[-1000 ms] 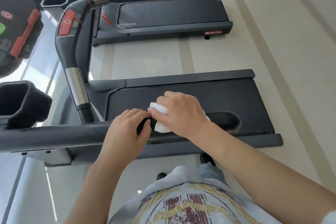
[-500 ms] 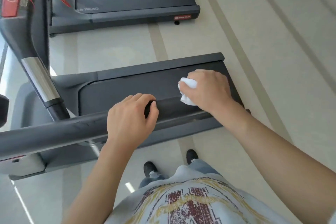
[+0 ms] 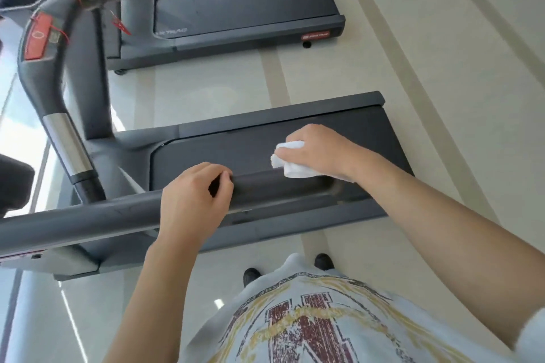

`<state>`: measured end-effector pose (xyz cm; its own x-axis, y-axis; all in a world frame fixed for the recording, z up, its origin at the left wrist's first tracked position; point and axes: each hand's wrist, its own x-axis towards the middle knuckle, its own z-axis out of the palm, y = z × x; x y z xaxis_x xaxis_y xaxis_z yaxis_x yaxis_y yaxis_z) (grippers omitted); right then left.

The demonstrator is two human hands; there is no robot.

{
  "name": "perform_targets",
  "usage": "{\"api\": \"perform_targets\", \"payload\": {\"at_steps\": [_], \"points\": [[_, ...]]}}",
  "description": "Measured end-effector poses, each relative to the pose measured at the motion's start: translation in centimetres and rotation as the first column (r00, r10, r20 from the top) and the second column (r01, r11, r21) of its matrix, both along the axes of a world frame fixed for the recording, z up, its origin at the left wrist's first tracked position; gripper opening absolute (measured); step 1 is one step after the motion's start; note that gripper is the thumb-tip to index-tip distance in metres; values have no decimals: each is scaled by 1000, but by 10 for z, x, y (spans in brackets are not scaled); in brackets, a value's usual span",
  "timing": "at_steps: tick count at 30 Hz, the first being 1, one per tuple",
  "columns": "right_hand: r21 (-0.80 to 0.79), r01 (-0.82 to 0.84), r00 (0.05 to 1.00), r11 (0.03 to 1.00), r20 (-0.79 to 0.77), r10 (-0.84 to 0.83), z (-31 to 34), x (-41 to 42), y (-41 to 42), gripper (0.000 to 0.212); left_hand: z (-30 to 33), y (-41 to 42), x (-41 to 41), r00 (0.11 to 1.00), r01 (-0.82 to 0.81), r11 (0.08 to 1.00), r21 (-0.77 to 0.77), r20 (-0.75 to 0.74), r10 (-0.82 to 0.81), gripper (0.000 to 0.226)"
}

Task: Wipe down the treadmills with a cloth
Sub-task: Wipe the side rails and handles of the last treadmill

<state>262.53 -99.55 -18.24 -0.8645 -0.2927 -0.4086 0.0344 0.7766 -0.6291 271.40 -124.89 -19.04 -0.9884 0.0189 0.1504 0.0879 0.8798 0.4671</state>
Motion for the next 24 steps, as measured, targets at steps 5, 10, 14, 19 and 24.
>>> {"api": "perform_targets", "payload": {"at_steps": [5,10,14,19,24], "points": [[-328,247,963,912,-17,-267,-34,32,52,33,-16,43,-7,995,-63,988,-143,-88,51,34],[-448,210,838,869,-376,-396,-41,49,27,28,-21,52,-8,972,-188,955,-227,-182,148,41],[-58,-86,812,995,-582,36,-19,22,-6,36,-21,55,-9,961,-219,948,-233,-218,168,35],[-40,-397,911,917,101,399,-11,-34,-33,36,-21,59,-7,941,-278,937,-210,-258,221,32],[-155,-339,939,928,6,344,-10,-24,-7,37,-21,60,-6,937,-280,944,-173,-265,229,31]]}}
